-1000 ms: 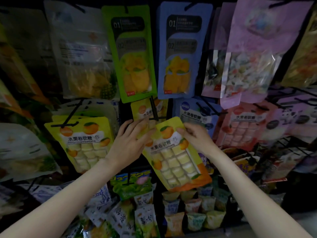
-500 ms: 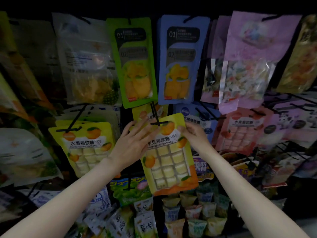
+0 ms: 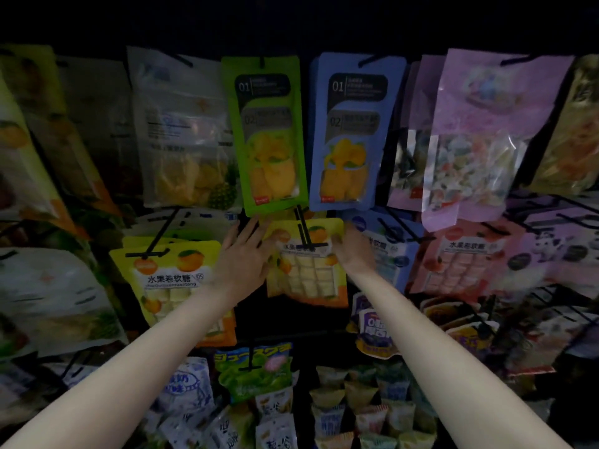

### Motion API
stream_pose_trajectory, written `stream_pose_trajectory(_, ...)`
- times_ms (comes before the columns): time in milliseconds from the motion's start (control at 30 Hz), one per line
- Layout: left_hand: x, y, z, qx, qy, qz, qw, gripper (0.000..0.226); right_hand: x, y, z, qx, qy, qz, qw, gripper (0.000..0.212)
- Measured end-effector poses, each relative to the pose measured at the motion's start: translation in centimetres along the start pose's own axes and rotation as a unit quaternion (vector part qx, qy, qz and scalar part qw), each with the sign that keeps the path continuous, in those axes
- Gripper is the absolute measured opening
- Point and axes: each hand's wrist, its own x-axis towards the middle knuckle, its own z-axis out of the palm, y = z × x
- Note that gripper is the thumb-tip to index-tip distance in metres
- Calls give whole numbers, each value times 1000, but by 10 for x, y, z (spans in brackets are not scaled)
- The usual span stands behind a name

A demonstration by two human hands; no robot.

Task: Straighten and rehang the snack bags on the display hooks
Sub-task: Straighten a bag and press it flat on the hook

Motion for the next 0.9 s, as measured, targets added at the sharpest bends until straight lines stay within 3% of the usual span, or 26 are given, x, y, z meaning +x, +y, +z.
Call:
stream_pose_trajectory(133,-7,-26,-19,-108,126,-30,986,49,-16,-25,-35,81,97,-85,988,38)
stream_pose_trajectory(233,-6,-42,-38,-194,174,-123,958,47,-23,-59,-54,132,73,-183,972,25)
stream_pose_trajectory(367,-5,-68,-53,-274,126,-209,930,46,-15,-101,-39,162,-50,-191,967,16)
stream_pose_trajectory(567,-34,-93,-69,-241,89,-189,948,41,7,-145,9,62,-161,-204,964,33)
stream_pose_trajectory(733,-76,-140,-61,-273,74,-256,924,40,13,-171,46,43,-171,-173,969,53)
stream_pose_trajectory(833,-98,-150,-53,-323,8,-247,914,41,5,-165,71,-25,-288,-172,942,53)
stream_pose_trajectory(900,-108,-152,-44,-318,-30,-238,917,40,-3,-157,87,-59,-307,-171,934,52)
